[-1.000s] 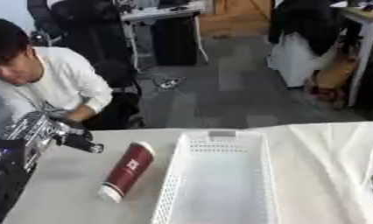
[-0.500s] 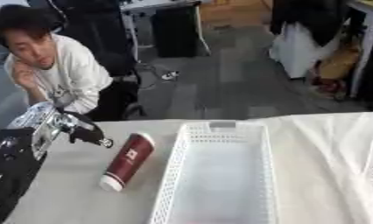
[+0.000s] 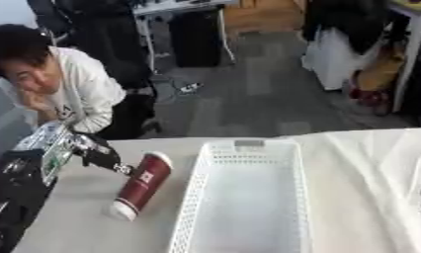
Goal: Pick up objects on the table and place them in the box.
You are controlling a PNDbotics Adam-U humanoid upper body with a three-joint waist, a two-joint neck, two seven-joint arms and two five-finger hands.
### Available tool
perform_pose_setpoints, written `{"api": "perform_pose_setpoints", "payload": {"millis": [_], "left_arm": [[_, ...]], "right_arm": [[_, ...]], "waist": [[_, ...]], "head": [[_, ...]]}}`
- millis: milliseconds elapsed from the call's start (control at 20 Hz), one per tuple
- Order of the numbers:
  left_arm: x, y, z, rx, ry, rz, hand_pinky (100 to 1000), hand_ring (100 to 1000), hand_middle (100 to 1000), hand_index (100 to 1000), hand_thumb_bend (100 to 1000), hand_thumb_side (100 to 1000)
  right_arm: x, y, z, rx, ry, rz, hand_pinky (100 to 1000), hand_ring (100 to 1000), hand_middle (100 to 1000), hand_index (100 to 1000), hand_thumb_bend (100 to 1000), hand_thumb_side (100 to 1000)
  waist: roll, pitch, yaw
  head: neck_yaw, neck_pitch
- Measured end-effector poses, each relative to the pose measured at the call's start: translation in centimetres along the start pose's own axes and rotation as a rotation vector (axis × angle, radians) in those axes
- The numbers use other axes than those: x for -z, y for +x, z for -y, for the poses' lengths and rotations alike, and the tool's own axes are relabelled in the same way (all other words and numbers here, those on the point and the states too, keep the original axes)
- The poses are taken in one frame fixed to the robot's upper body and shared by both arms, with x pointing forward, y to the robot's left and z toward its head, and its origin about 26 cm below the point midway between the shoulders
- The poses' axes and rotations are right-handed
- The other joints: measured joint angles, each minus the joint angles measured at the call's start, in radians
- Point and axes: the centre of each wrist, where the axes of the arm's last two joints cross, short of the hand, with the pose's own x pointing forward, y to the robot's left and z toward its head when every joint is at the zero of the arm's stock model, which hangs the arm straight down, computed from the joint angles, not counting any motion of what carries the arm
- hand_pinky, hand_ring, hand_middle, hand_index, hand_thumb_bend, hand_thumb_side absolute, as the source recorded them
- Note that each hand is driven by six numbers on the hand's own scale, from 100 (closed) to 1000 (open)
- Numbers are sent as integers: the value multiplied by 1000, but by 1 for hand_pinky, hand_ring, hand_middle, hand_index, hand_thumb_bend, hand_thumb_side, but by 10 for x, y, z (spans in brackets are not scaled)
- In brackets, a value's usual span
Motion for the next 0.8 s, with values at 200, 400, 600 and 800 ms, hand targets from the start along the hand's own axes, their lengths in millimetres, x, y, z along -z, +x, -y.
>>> {"api": "perform_pose_setpoints", "payload": {"millis": [200, 400, 600, 800], "left_arm": [[2, 8, -3, 59, 20, -40, 855, 916, 972, 1000, 476, 1000], [4, 14, -4, 103, 32, -73, 855, 912, 961, 992, 507, 1000], [9, 16, -1, 127, 28, -96, 852, 910, 958, 985, 522, 1000], [12, 17, 2, 137, 16, -99, 853, 909, 956, 985, 591, 1000]], "right_arm": [[2, 0, -1, 3, -2, 5, 469, 575, 597, 646, 100, 1000], [1, 1, -2, 11, -7, 2, 469, 575, 597, 646, 100, 1000], [1, 1, -2, 15, -8, 2, 469, 575, 598, 647, 100, 1000], [2, 1, -3, 19, -14, 2, 469, 575, 598, 647, 100, 1000]], "waist": [[3, 0, -5], [6, 0, -10], [6, 1, -15], [7, 2, -18]], "head": [[10, 18], [11, 33], [11, 40], [11, 41]]}}
